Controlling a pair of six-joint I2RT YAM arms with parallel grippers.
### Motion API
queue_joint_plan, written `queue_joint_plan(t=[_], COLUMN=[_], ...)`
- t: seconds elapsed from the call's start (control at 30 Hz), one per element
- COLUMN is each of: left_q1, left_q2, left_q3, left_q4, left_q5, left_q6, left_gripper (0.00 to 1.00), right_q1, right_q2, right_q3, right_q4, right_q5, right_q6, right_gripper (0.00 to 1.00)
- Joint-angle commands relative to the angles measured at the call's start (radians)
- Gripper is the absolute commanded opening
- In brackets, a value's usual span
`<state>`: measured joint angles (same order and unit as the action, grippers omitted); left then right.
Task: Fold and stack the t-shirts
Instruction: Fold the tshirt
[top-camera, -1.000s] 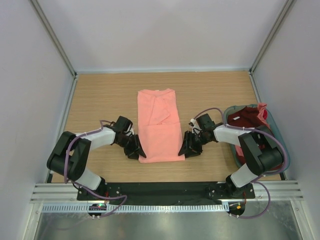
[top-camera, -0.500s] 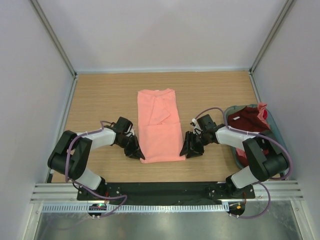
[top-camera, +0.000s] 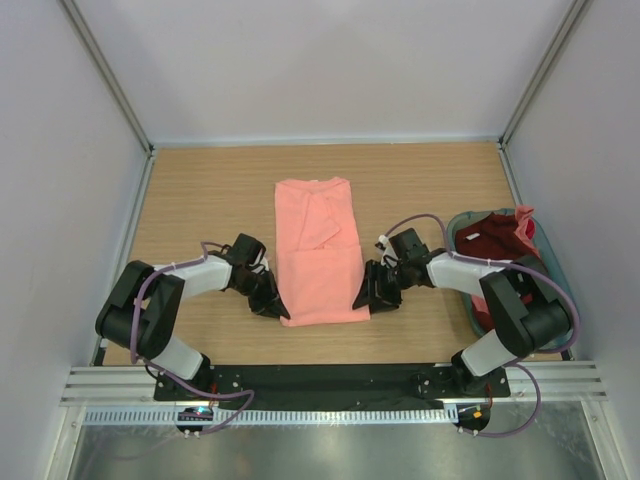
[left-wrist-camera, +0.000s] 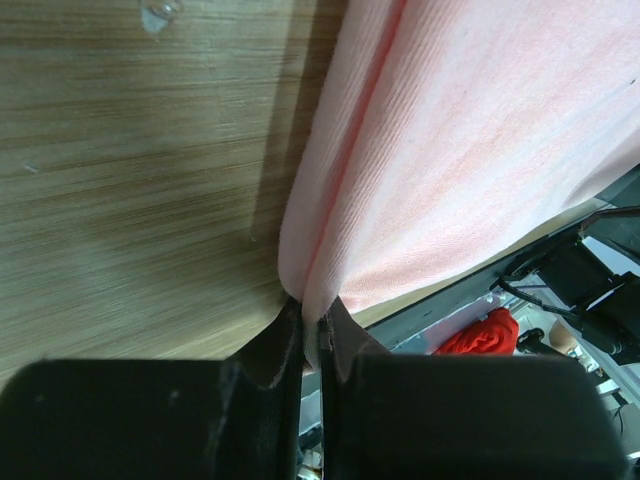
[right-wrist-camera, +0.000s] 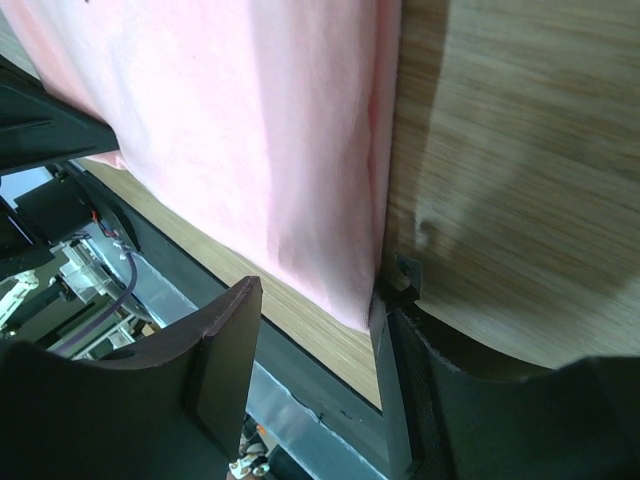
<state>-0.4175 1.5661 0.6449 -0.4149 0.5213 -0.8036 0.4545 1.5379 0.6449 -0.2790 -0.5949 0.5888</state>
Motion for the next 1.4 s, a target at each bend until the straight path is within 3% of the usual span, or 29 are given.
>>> queue_joint_plan(t=[0.0, 0.17, 0.33, 0.43, 0.47, 0.53, 0.73, 1.1, 1.23, 1.37], left_q1=[-0.009, -0.009, -0.009, -0.010, -0.009, -0.010, -0.015, -0.132, -0.168, -0.167], left_q2=[0.068, 0.061, 0.055, 0.040, 0.037, 0.020, -0.072, -0.377, -0.504, -0.512], left_q3=[-0.054, -0.042, -0.039, -0.040, -0.040, -0.042, -0.033, 0.001, 0.096, 0.200], left_q4=[0.013, 0.010, 0.008, 0.007, 0.001, -0.008, -0.096, -0.300, -0.399, -0.461], left_q5=[-0.264, -0.257, -0.254, -0.250, -0.250, -0.247, -0.245, -0.241, -0.256, -0.311], left_q6=[0.063, 0.061, 0.058, 0.055, 0.055, 0.052, 0.037, -0.114, -0.183, -0.206], left_gripper=[0.07, 0.05, 0.03, 0.02, 0.02, 0.00, 0.00, 0.00, 0.00, 0.00], right_q1=[0.009, 0.010, 0.012, 0.012, 0.010, 0.010, 0.010, 0.024, 0.024, 0.013], right_q2=[0.053, 0.059, 0.062, 0.059, 0.050, 0.030, -0.104, -0.340, -0.439, -0.418], right_q3=[-0.053, -0.103, -0.160, -0.174, -0.171, -0.157, -0.074, -0.047, 0.011, 0.114], right_q4=[0.069, 0.156, 0.273, 0.325, 0.324, 0.296, 0.034, -0.213, -0.357, -0.407], right_q5=[0.187, 0.141, 0.093, 0.078, 0.078, 0.086, 0.113, 0.011, -0.019, -0.032], right_q6=[-0.038, 0.008, 0.071, 0.088, 0.088, 0.082, 0.022, 0.071, 0.072, 0.085], right_gripper=[0.55, 0.50, 0.34, 0.20, 0.08, 0.03, 0.01, 0.01, 0.01, 0.01])
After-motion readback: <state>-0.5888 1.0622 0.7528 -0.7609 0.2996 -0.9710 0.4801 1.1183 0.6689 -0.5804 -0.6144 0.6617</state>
